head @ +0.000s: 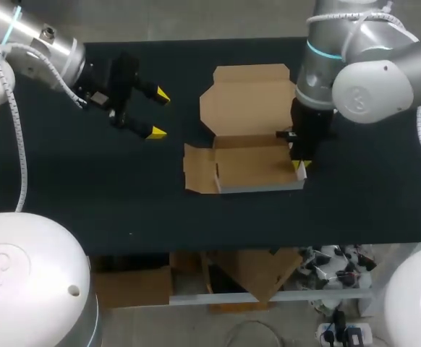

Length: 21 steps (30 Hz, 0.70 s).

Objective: Assemble the packaging by folding the flat box into shape, placing the metal phone stand inside, and closing the box properly

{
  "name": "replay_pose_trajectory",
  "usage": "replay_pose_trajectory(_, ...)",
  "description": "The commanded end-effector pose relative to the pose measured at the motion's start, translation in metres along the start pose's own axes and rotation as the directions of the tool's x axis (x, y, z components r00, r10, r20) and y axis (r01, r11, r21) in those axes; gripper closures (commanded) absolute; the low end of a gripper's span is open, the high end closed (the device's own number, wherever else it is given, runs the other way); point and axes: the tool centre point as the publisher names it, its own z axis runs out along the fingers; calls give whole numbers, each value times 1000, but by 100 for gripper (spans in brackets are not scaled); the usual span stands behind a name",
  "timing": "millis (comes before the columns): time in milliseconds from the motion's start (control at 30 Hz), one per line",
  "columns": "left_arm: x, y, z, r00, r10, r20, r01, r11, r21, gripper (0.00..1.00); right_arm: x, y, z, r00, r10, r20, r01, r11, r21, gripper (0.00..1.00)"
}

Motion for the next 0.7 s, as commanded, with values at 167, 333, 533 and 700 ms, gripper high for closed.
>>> replay_pose_trajectory(167,0,-1,-1,1000,-1,-2,1,1000,-3,0,1,2,-1,1000,15,15,-13,996,-93,91)
replay_pose_trajectory(333,0,-1,-1,1000,-1,-2,1,1000,-3,0,0,8,2,1000,11,9,-10,994,-113,91)
replay_pose_trajectory(533,0,-1,-1,1000,-1,-2,1,1000,-3,0,0,14,7,1000,13,8,-12,993,-120,90)
replay_pose_trajectory(700,0,-1,-1,1000,-1,-2,1,1000,-3,0,0,17,10,1000,14,8,-13,992,-122,89)
